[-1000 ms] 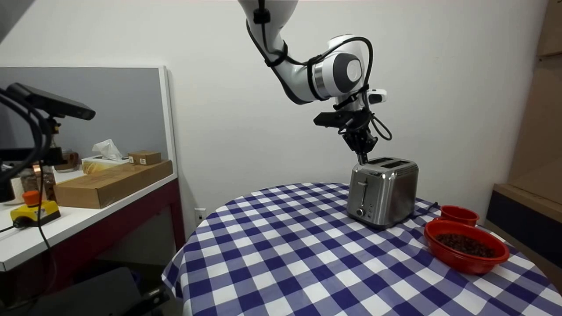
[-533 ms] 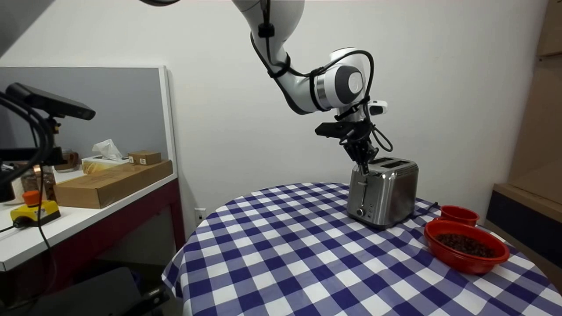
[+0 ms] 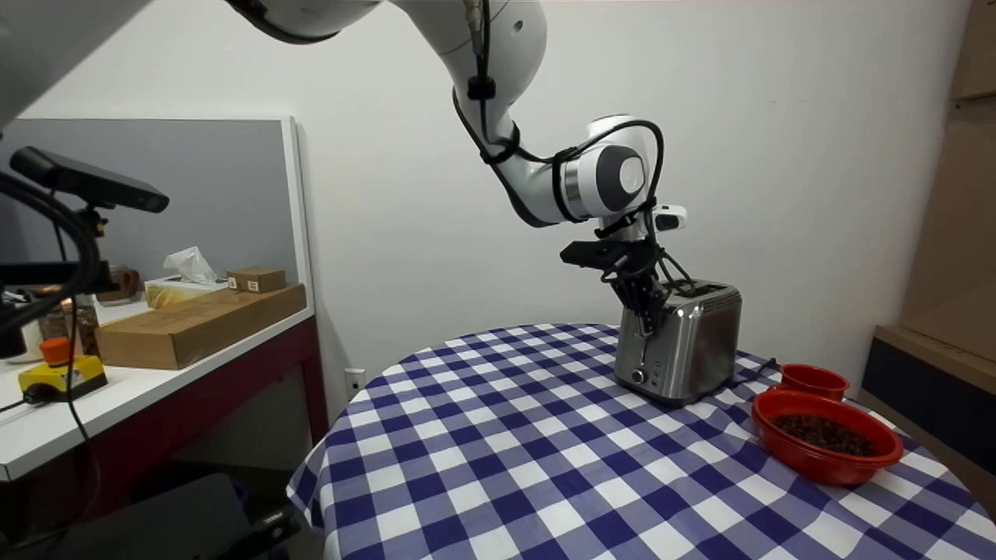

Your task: Push the lever of the toaster down

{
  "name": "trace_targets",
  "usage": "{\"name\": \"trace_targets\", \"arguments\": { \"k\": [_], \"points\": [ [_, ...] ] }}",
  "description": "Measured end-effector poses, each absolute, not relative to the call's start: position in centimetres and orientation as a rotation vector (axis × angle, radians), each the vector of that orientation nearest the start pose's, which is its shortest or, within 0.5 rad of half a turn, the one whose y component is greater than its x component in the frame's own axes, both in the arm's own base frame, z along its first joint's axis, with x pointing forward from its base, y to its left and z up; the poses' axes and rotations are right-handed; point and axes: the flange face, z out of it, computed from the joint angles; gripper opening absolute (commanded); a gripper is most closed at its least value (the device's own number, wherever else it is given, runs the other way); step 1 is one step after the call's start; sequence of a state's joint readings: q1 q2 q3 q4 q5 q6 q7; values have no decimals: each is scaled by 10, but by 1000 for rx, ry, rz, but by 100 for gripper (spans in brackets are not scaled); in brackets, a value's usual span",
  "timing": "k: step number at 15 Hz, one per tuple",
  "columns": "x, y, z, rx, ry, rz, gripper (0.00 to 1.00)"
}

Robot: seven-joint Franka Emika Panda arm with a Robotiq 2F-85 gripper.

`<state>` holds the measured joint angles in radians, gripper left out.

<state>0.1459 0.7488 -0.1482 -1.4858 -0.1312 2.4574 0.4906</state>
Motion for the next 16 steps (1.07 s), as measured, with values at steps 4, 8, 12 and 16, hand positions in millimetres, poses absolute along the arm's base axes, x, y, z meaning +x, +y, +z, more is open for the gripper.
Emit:
{"name": "trace_targets", "arguments": {
  "k": [4,8,12,16],
  "points": [
    [743,25,230,-3210,572,-411,1],
    [748,31,212,-3237,564,-378,1],
    [752,33,213,-3257,568,-342,2],
    [752,39,217,-3240,605,-246,1]
  ]
}}
